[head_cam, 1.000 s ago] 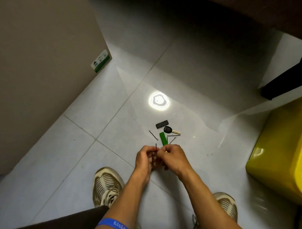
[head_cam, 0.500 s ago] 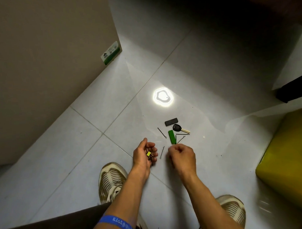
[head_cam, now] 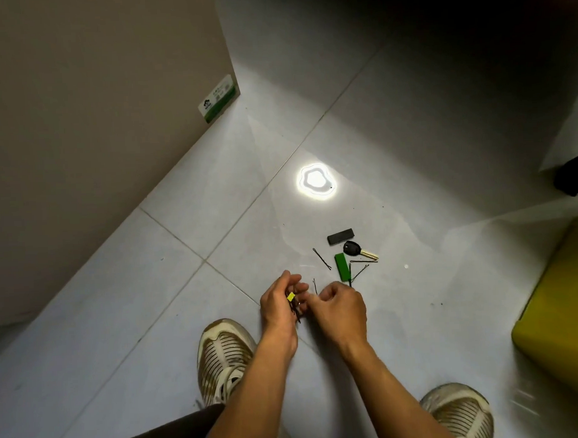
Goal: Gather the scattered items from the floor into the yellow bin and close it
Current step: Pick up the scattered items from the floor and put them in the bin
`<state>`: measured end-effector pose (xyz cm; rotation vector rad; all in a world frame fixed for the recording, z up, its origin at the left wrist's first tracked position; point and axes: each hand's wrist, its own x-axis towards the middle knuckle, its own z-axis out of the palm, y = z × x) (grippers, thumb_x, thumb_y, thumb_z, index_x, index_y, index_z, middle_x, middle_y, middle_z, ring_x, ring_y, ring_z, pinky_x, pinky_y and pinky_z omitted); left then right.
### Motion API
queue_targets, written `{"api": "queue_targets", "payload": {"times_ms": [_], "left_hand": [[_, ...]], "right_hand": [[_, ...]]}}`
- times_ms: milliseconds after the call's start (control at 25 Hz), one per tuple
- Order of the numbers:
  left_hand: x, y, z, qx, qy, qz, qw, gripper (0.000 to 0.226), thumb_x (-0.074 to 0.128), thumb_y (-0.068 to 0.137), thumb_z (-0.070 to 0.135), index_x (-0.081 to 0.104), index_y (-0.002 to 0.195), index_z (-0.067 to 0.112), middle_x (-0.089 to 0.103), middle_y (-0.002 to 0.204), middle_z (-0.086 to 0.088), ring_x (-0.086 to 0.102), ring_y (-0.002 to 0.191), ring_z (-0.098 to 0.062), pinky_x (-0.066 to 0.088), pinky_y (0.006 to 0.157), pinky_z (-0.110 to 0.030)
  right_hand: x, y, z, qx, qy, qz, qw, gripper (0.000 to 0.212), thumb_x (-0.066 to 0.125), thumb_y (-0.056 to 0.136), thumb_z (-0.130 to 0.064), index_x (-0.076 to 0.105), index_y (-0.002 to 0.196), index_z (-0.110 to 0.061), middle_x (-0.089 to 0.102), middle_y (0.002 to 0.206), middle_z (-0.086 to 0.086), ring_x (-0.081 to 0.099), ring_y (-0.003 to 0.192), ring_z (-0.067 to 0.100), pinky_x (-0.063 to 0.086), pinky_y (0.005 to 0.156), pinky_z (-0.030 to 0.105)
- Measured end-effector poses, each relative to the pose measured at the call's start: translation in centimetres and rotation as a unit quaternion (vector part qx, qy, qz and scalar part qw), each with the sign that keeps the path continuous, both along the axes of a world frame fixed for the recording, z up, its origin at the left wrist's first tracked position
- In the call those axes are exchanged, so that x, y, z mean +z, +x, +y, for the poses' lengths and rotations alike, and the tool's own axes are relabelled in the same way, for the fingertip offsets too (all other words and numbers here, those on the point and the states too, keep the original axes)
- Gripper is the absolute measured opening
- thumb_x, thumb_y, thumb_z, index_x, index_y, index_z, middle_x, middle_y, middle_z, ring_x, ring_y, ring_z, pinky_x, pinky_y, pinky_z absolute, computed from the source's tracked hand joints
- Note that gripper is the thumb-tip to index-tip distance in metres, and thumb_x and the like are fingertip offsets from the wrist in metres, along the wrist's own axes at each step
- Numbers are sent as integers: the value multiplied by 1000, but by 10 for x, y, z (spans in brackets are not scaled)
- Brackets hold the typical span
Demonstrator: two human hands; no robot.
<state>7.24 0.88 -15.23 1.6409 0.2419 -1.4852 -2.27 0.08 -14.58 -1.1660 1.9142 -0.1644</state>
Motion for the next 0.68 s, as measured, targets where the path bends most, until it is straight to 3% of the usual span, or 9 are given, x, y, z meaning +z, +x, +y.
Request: {"api": "queue_targets", "payload": {"times_ms": [80, 120, 240, 320, 360, 440, 560, 600, 680], "left_hand": [[4, -6, -8, 5, -7, 41, 999, 34, 50, 97, 36, 69, 90, 8, 69, 75, -7, 63, 66, -17, 47, 61, -28], [7, -7, -13, 6, -15, 65, 998, 37, 48, 98, 39, 68, 92, 8, 69, 74, -6, 64, 65, -16, 47, 63, -28], [11, -5, -22, 11, -32, 90, 995, 39, 46, 98, 40, 67, 92, 7, 69, 70, -5, 65, 60, -16, 49, 58, -27], [11, 0, -23, 13, -33, 73, 997, 38, 48, 98, 39, 67, 91, 7, 67, 71, -7, 63, 59, -17, 48, 57, -26], [10, 1, -23, 14, -33, 66, 997, 37, 48, 98, 38, 67, 92, 7, 66, 72, -7, 62, 60, -17, 48, 57, -26], [8, 0, -23, 20, -28, 59, 998, 35, 49, 98, 38, 68, 92, 8, 67, 73, -7, 64, 62, -17, 50, 59, -27], [6, -4, -26, 21, -32, 71, 997, 36, 48, 98, 40, 67, 94, 9, 72, 75, -5, 69, 66, -17, 52, 61, -28], [6, -5, -27, 24, -36, 76, 996, 37, 47, 98, 40, 68, 94, 10, 72, 76, -5, 69, 67, -17, 53, 61, -29], [4, -4, -29, 43, -42, 67, 996, 36, 48, 98, 39, 68, 93, 9, 73, 79, -8, 70, 68, -19, 54, 63, -30]], "right_hand": [[6, -2, -9, -68, -21, -110, 991, 21, 68, 63, -35, 59, 61, -16, 62, 55, -5, 54, 51, 7, 46, 53, 28], [8, -2, -14, -74, -38, -115, 990, 19, 67, 64, -35, 60, 65, -18, 63, 57, -6, 56, 52, 7, 46, 54, 27], [9, -10, -29, -9, -112, 57, 992, 15, 64, 79, -34, 60, 90, -25, 66, 81, -9, 63, 74, 17, 42, 61, 28], [3, -20, -35, 33, -89, 154, 983, 21, 63, 84, -32, 58, 101, -19, 65, 94, 1, 63, 85, 28, 41, 66, 30], [0, -26, -37, 40, -69, 170, 982, 19, 63, 84, -30, 59, 97, -17, 66, 94, 4, 63, 85, 31, 42, 66, 31], [-3, -32, -40, 31, -62, 126, 990, 13, 65, 79, -30, 59, 83, -19, 66, 81, 2, 61, 75, 28, 42, 61, 30], [0, -24, -37, 9, -99, -61, 993, 19, 71, 74, -40, 65, 75, -22, 61, 62, -6, 57, 59, 12, 43, 53, 29], [2, -19, -35, 5, -106, -78, 991, 23, 70, 76, -47, 68, 78, -24, 63, 62, -7, 59, 59, 9, 47, 55, 29], [-1, -12, -36, 20, -124, -20, 992, 24, 63, 85, -47, 70, 87, -24, 68, 73, -8, 63, 69, 12, 52, 63, 30]]}}
